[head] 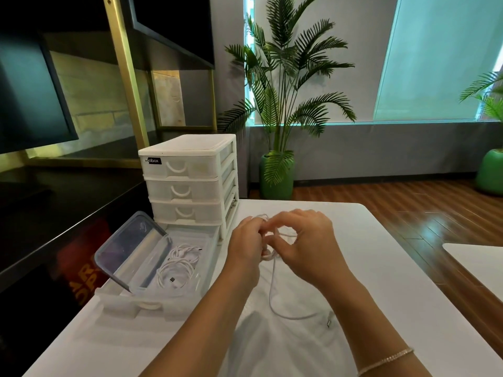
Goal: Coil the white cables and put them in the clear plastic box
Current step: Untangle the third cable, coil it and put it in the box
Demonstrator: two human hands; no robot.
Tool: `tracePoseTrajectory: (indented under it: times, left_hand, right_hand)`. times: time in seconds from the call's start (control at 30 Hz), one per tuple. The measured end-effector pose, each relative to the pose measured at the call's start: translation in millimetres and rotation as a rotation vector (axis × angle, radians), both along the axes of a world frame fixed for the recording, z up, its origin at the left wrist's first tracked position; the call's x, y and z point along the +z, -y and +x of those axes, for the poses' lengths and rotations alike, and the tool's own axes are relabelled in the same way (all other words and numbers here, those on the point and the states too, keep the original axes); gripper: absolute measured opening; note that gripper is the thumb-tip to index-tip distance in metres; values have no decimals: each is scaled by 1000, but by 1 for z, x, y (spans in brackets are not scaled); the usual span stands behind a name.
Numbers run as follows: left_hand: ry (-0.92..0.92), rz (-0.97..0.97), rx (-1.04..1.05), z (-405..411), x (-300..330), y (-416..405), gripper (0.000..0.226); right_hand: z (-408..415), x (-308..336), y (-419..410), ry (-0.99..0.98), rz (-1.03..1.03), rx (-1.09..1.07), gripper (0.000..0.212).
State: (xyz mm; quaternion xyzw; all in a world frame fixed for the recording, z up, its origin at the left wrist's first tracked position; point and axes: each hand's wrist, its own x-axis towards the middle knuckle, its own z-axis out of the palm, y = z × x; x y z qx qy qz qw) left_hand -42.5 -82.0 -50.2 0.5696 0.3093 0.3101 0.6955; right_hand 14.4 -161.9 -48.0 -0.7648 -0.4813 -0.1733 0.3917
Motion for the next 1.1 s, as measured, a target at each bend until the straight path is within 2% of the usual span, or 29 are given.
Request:
tracePoseTrajectory:
  times: [0.1, 0.2, 0.37, 0.47, 0.63, 0.77, 0.9, 1.03, 1.1]
  left_hand:
    - [63, -24, -64, -1, 0, 0, 31]
    - [142, -108, -142, -4, 2, -2, 37]
    - [238, -187, -218, -5, 0, -7, 31]
    - [290, -196, -256, -5, 0, -7, 31]
    - [250, -15, -297, -6, 3, 1, 44]
    - [169, 163, -304, -6, 1, 1, 38]
    - [35, 375, -314, -3, -5, -2, 36]
    - [-60, 545, -288, -1, -11, -2, 30]
    - [-70, 632, -226, 0, -11, -2, 25]
  right_hand:
    - [2, -2, 0, 42, 62, -38, 6]
    - [1, 1, 2, -4, 109, -43, 6]
    - [-1, 6, 5, -99, 87, -29, 9]
    - [-1, 6, 6, -85, 90, -41, 8]
    - [-1, 5, 7, -85, 97, -151, 11]
    - [1, 6, 9, -86, 97, -217, 14]
    - [6, 10, 12, -128, -38, -228, 23]
    - [9, 20, 18, -278, -122, -191, 30]
    - [8, 27, 20, -471, -127, -161, 30]
